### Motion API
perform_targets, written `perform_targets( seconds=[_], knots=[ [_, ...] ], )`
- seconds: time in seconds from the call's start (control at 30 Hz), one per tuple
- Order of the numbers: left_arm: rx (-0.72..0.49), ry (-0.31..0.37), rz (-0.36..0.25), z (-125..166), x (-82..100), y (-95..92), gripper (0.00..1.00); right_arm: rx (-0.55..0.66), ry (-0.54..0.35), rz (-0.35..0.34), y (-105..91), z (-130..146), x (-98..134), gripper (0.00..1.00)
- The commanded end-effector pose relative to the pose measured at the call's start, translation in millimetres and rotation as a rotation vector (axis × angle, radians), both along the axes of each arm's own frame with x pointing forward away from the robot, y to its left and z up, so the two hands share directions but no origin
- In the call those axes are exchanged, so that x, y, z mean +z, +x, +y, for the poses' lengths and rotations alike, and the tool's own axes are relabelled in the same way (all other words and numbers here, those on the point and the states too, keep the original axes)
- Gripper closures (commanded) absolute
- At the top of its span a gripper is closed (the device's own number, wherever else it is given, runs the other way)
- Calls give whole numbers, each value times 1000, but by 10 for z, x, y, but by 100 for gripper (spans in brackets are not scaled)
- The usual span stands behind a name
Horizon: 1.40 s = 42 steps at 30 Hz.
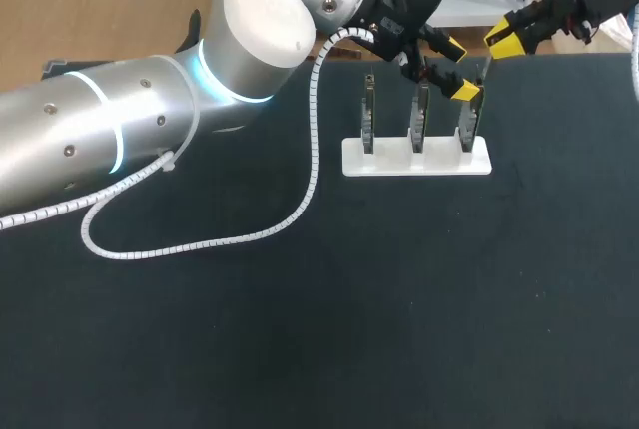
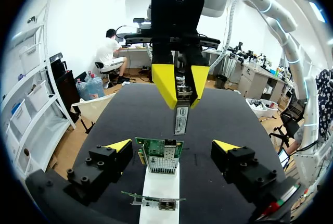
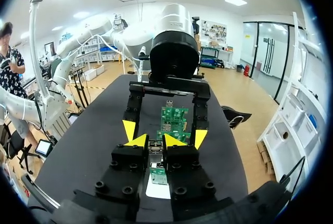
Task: Pick up the optical module with the left hand, and insert it into the network port with the right hand.
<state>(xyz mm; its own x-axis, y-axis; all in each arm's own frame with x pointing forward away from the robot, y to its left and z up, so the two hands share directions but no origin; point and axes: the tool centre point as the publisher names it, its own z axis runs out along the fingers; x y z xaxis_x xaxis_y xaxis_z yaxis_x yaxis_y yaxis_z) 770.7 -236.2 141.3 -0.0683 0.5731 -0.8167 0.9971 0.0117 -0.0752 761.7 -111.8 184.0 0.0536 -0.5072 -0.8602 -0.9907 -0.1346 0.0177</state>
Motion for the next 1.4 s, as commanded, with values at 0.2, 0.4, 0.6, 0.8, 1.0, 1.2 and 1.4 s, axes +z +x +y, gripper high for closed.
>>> perform_targets(
  seconds=[0.2,0.4,0.6,0.8,1.0,1.2,1.4],
  knots=[
    [5,2,-2,7,5,-24,0,13,-15,15,37,19,-47,100],
    [5,2,-2,7,5,-24,0,3,-51,-3,110,35,-56,100],
    [5,2,-2,7,5,-24,0,-9,-74,-2,118,38,-83,100],
    [5,2,-2,7,5,-24,0,-34,-77,2,105,64,-98,100],
    [5,2,-2,7,5,-24,0,-43,-73,7,92,111,-104,100],
    [5,2,-2,7,5,-24,0,-50,-73,11,78,121,-122,100],
    [5,2,-2,7,5,-24,0,-67,-71,8,71,115,-120,100]
  ],
)
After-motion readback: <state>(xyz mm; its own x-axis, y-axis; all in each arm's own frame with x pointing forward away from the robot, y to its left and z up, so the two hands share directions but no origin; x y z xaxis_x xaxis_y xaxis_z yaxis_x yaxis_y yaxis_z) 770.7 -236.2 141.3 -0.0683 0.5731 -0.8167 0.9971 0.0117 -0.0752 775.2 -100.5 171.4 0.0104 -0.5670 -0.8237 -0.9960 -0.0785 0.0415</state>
